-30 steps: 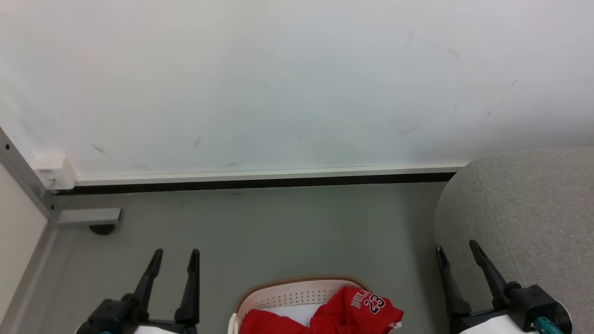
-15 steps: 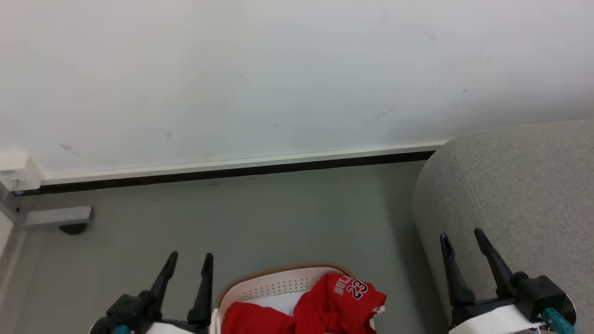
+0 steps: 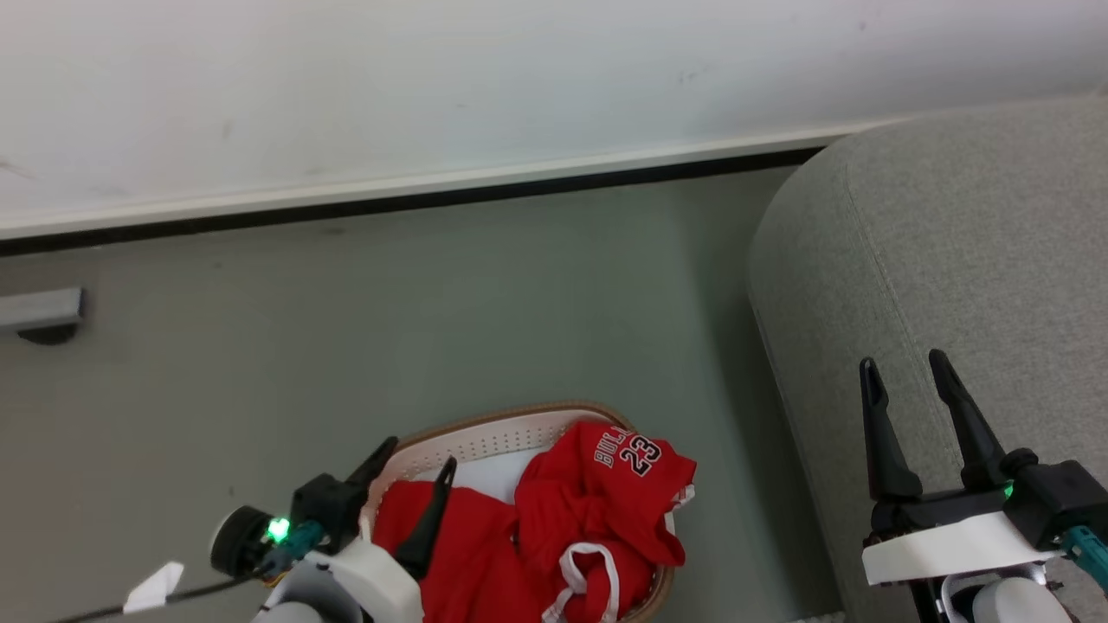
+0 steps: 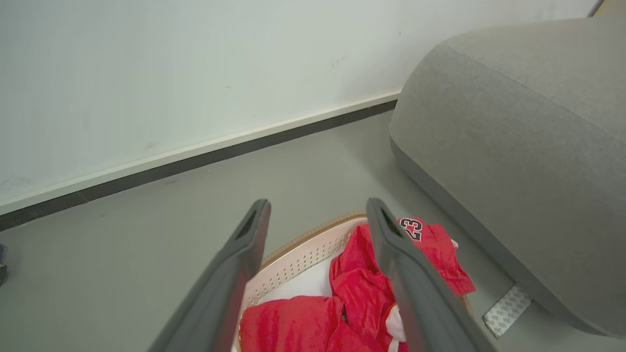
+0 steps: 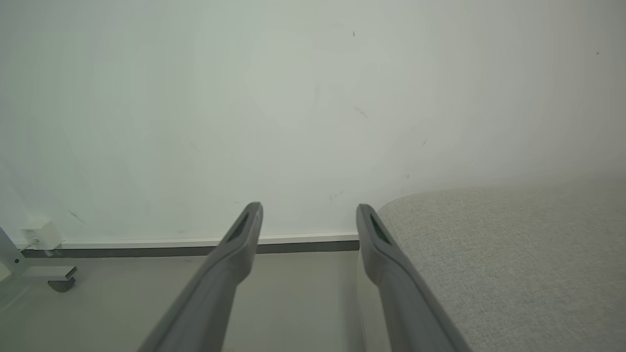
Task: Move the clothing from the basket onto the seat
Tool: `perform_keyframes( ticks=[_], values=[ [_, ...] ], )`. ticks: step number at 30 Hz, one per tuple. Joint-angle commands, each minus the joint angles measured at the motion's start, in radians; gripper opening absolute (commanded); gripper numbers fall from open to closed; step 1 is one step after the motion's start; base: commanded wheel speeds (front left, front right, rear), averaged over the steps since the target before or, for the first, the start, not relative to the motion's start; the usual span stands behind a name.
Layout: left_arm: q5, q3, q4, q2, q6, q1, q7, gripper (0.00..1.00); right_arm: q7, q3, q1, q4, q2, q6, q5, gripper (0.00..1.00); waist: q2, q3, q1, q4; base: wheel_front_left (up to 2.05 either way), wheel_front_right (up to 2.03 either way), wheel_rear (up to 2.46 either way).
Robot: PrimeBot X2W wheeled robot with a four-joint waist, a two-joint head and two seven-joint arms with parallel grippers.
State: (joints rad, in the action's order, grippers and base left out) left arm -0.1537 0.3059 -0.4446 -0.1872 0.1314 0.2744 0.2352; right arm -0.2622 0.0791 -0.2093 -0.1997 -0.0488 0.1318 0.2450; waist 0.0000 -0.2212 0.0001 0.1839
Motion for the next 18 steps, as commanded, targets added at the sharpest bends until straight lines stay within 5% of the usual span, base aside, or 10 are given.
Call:
perform_keyframes(
  ticks=[1, 18],
  values=[
    [-0.013, 0.039, -0.035, -0.03, -0.001, 0.036, -0.016, 1.0, -0.002, -0.006, -0.025, 0.012, -0.001, -0.002, 0.002, 1.0, 0.0, -0.062, -0.0001, 0.015, 0.0, 0.0, 0.0],
    [-0.166, 0.429, -0.331, -0.131, -0.001, 0.347, -0.167, 1.0, -0.002, -0.016, -0.11, 0.089, -0.001, -0.002, 0.069, 1.0, 0.0, -0.32, -0.0001, 0.084, 0.0, 0.0, 0.0]
  ],
)
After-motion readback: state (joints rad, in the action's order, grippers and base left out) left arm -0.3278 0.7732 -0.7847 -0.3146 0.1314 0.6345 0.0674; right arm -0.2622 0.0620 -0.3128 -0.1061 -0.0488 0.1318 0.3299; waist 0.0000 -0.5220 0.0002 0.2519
